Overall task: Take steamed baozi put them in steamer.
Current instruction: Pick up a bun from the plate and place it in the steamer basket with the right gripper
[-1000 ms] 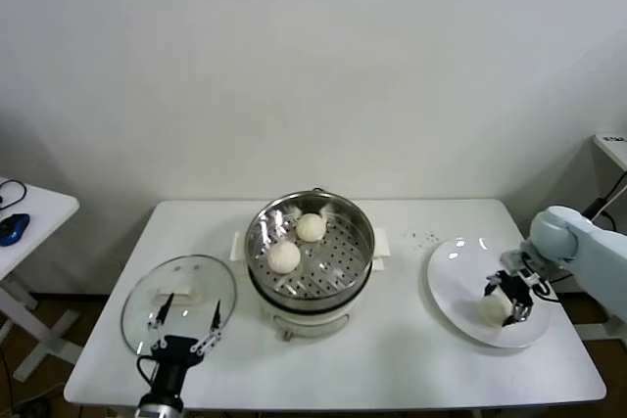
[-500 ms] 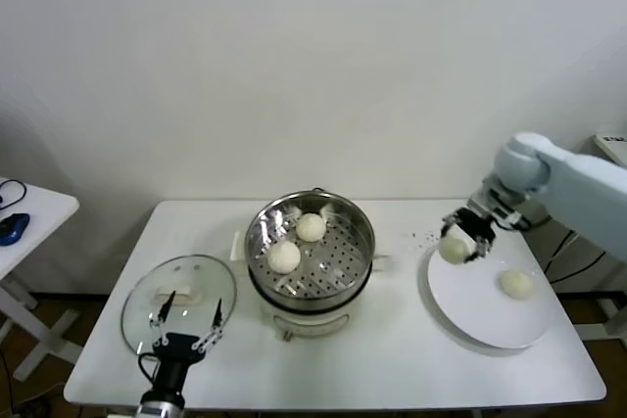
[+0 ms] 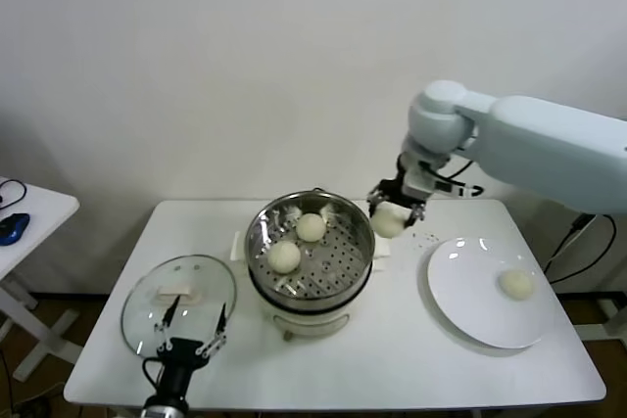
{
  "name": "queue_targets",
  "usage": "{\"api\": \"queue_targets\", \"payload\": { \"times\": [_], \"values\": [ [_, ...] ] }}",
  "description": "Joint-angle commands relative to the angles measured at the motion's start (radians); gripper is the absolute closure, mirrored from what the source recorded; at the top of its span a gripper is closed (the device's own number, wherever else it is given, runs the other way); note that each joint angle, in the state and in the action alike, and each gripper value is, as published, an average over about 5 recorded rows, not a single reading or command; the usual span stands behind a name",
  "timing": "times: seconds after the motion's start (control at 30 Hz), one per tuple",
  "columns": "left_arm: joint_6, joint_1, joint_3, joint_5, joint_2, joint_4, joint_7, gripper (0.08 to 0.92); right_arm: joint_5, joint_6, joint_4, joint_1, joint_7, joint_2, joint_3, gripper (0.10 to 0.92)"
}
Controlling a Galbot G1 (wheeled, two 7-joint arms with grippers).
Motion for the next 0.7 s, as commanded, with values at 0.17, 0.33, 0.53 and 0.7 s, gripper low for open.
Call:
{"api": "queue_targets", "payload": {
  "times": [0.17,0.33,0.53,0.7],
  "values": [
    [0.001,0.012,0.001,-0.002,0.001,-0.005,-0.001,0.177,-0.140,0.068,-0.032,-0.122,0.007,0.277,0.013,0.330],
    [0.006,0.006,0.004,0.001,0.003,-0.007,-0.001,0.177,-0.176,0.083,-0.048,-0.164,0.010,0.306,0.006,0.330],
    [0.009,0.001,0.005,0.001,0.003,-0.005,-0.001,0.177,-0.221,0.102,-0.077,-0.205,0.016,0.323,-0.004,0.330],
    [0.010,-0.001,0.004,0.001,0.003,-0.002,0.000,0.177,-0.251,0.114,-0.091,-0.237,0.021,0.339,0.012,0.330]
  ]
}}
